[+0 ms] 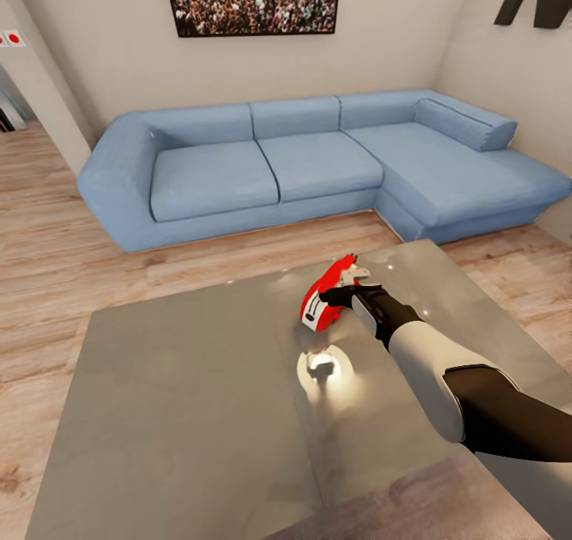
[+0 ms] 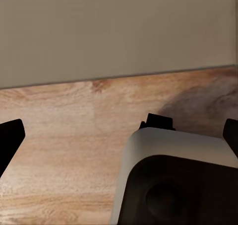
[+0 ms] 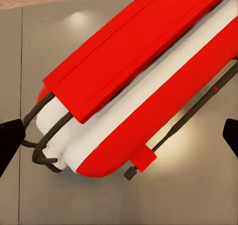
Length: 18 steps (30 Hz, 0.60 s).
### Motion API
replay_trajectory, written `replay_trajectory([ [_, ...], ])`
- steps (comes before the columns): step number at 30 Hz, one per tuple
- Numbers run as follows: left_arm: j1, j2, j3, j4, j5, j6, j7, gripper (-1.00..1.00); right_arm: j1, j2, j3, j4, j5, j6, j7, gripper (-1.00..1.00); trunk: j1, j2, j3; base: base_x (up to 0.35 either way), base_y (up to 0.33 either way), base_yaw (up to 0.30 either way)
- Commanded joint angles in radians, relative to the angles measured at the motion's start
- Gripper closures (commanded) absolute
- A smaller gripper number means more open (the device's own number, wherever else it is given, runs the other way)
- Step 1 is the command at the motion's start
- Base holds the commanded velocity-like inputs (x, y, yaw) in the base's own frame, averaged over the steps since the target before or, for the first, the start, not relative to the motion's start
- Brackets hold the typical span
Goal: Turn on the radio receiver that's on the table in the living room.
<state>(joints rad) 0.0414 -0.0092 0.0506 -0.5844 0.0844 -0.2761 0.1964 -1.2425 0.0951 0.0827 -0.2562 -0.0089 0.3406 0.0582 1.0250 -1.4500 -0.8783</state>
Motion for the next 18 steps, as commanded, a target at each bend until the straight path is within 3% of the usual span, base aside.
replay_trajectory([
  [1, 0.0, -0.001, 0.0, 0.0, 0.0, 0.0, 0.0, -1.0, 0.0, 0.0, 0.0, 0.0, 0.0, 0.0, 0.001, -1.0, 0.0, 0.0, -0.001, 0.0, 0.0, -0.06],
  [18, 0.0, -0.002, 0.0, 0.0, 0.0, 0.0, 0.0, -1.0, 0.0, 0.0, 0.0, 0.0, 0.001, 0.0, 0.002, -1.0, 0.0, 0.0, -0.004, 0.0, 0.0, -0.008],
])
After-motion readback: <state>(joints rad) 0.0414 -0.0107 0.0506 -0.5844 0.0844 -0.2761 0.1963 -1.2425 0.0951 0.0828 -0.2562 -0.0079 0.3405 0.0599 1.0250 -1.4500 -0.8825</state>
